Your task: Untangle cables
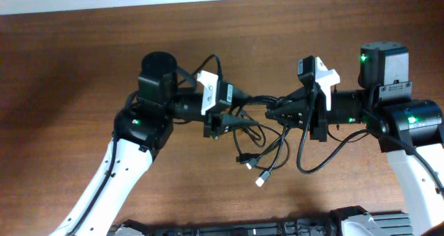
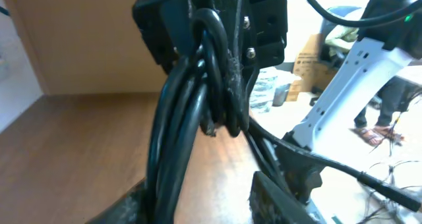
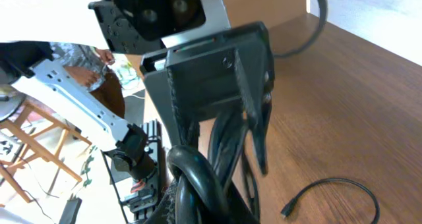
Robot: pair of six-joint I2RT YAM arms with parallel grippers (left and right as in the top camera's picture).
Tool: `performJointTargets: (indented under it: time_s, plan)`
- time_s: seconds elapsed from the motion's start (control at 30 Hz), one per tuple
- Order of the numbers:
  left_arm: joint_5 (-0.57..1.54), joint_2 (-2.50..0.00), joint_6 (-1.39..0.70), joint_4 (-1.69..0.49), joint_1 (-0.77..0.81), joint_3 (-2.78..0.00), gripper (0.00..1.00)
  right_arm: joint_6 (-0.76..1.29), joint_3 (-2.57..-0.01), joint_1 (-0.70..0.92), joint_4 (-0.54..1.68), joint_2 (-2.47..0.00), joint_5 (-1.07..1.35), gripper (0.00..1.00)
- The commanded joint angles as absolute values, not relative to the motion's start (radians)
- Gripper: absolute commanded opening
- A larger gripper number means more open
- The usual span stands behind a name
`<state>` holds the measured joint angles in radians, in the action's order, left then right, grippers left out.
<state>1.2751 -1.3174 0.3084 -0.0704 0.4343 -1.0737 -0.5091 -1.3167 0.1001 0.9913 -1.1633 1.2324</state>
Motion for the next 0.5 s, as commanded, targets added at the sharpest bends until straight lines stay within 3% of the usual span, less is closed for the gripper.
performJointTargets:
  time_s: [0.0,0.03,0.23,0.27,0.3,0.37,0.47]
  plan:
    - [1.305,-1.298,0.312,-0.068,0.465,-1.082,0.08,-0.520,-1.326,0.107,0.984,-1.163,1.266,0.04]
    - [1.301,-1.298,0.312,-0.068,0.465,-1.082,0.00,-0.520,-1.326,0.107,0.984,-1.163,1.255,0.04]
    - [1.298,-1.298,0.312,-0.068,0.464,-1.082,0.00,-0.519,-1.326,0.107,0.991,-1.163,1.151,0.05]
    - [1.286,-1.298,0.311,-0.068,0.464,-1.082,0.00,-0.519,-1.326,0.105,0.991,-1.163,1.150,0.09]
    - [1.261,-1.298,0.307,-0.068,0.464,-1.082,0.00,-0.519,-1.326,0.104,0.991,-1.163,1.146,0.20]
    - [1.230,-1.298,0.304,-0.068,0.464,-1.082,0.00,-0.519,-1.326,0.104,0.991,-1.162,1.127,0.26]
    - [1.230,-1.298,0.304,-0.068,0.464,-1.082,0.00,-0.519,-1.326,0.104,0.992,-1.163,1.082,0.49]
